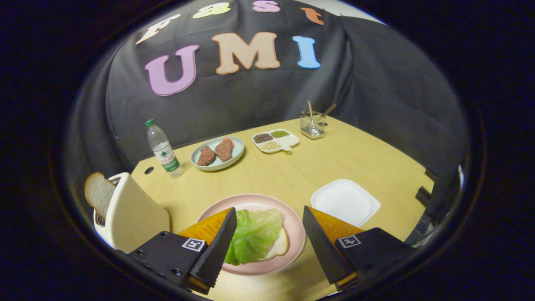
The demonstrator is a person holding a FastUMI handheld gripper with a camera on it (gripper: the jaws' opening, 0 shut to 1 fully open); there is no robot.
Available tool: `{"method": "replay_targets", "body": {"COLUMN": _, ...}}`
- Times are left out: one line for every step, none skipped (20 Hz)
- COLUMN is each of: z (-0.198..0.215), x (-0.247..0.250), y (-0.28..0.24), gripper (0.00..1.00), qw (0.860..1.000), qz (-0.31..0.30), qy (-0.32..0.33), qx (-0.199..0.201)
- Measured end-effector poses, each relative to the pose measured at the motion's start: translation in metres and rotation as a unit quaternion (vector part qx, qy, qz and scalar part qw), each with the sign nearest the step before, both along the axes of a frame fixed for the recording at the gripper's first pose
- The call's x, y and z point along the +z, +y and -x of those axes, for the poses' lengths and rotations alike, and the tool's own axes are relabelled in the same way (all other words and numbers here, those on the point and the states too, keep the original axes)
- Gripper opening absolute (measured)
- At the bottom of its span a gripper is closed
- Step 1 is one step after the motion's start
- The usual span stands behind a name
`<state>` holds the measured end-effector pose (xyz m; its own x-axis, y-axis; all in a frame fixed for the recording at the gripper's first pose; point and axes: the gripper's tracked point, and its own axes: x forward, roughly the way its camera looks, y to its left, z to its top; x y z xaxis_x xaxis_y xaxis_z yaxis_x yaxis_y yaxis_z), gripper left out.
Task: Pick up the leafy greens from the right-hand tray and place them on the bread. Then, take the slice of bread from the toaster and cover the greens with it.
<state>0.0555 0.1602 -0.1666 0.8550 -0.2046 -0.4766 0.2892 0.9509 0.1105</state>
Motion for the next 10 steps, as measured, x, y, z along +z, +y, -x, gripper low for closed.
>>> {"method": "replay_targets", "body": {"z": 0.0, "x": 0.015, "y": 0.008, "gripper": 0.99, "qw": 1.0, "qz": 0.014, "qy": -0.002, "qx": 0.009}}
{"method": "replay_targets", "body": {"z": -0.002, "x": 0.03, "y": 0.019, "gripper": 0.99, "qw": 1.0, "qz": 0.024, "qy": -0.007, "qx": 0.017}}
{"method": "replay_targets", "body": {"z": -0.002, "x": 0.045, "y": 0.031, "gripper": 0.99, "qw": 0.999, "qz": 0.031, "qy": -0.011, "qx": 0.026}}
{"method": "replay_targets", "body": {"z": -0.002, "x": 0.059, "y": 0.043, "gripper": 0.99, "qw": 0.999, "qz": 0.038, "qy": -0.013, "qx": 0.033}}
{"method": "replay_targets", "body": {"z": -0.001, "x": 0.075, "y": 0.059, "gripper": 0.99, "qw": 0.998, "qz": 0.042, "qy": -0.017, "qx": 0.042}}
{"method": "replay_targets", "body": {"z": -0.003, "x": 0.084, "y": 0.071, "gripper": 0.99, "qw": 0.998, "qz": 0.045, "qy": -0.018, "qx": 0.05}}
{"method": "replay_targets", "body": {"z": -0.004, "x": 0.096, "y": 0.083, "gripper": 0.99, "qw": 0.997, "qz": 0.05, "qy": -0.018, "qx": 0.059}}
{"method": "replay_targets", "body": {"z": -0.005, "x": 0.107, "y": 0.096, "gripper": 0.99, "qw": 0.996, "qz": 0.053, "qy": -0.02, "qx": 0.069}}
{"method": "replay_targets", "body": {"z": -0.005, "x": 0.12, "y": 0.11, "gripper": 0.99, "qw": 0.995, "qz": 0.055, "qy": -0.022, "qx": 0.079}}
{"method": "replay_targets", "body": {"z": -0.006, "x": 0.132, "y": 0.123, "gripper": 0.99, "qw": 0.994, "qz": 0.056, "qy": -0.027, "qx": 0.088}}
